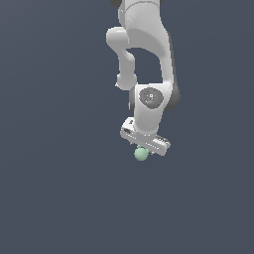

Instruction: Pick up the object and move it to a goal position.

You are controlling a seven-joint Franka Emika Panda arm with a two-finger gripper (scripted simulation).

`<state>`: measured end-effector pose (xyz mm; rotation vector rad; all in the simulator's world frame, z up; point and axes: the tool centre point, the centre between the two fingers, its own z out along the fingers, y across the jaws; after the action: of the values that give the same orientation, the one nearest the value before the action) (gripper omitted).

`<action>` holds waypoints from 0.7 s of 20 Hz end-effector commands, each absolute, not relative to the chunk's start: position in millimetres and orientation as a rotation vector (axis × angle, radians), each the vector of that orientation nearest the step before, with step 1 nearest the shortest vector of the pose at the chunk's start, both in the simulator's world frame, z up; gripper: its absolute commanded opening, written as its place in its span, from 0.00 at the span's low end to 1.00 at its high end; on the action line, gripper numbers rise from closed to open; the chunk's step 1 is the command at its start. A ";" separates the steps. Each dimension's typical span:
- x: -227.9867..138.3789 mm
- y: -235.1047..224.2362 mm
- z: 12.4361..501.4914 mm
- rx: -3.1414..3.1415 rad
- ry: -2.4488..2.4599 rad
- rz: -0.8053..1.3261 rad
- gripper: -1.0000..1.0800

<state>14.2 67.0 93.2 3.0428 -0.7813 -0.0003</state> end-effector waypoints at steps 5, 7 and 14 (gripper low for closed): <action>14.1 68.8 90.1 3.036 -0.808 -0.001 0.96; 14.0 68.9 88.6 3.036 -0.808 -0.001 0.96; 13.1 69.0 59.3 3.035 -0.811 0.000 0.96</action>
<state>13.9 68.9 68.0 3.0355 -0.8109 0.0014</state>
